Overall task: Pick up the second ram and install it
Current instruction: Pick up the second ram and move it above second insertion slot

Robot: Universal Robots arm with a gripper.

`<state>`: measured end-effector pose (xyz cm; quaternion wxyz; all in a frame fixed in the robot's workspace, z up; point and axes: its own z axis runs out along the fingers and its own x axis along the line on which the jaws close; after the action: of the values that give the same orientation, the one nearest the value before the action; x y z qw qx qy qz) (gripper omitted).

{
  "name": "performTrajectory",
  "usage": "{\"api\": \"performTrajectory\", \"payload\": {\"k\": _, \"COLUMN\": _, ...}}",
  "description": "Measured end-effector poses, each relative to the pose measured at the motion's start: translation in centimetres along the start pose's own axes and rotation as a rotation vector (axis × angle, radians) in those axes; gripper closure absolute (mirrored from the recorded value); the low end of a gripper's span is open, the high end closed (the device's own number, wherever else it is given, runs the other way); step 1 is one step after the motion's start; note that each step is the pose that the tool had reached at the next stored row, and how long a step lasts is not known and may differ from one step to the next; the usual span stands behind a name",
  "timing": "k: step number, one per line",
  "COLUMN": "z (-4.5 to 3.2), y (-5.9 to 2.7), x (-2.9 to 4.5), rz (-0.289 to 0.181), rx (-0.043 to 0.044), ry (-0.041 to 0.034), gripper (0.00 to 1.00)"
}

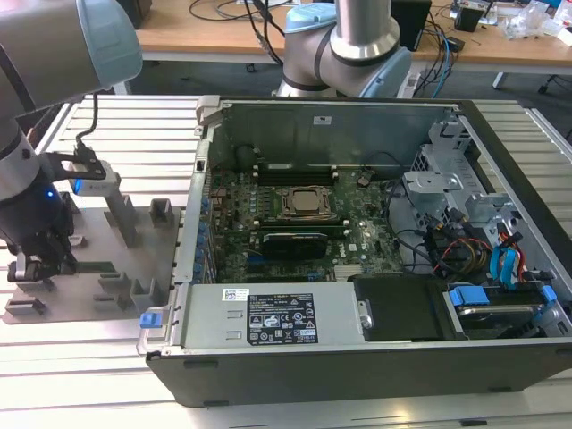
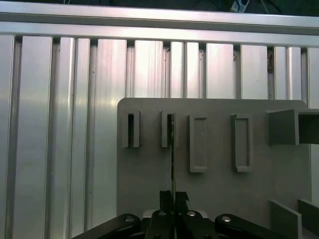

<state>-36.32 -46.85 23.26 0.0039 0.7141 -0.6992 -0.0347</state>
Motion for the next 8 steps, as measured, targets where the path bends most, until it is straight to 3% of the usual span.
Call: {"api": "performTrajectory", "payload": {"k": 8, "z": -1.99, "y": 0.11, "x": -0.09, "rz": 0.0, "rx": 0.0, "ry": 0.0001, "gripper": 0.86}}
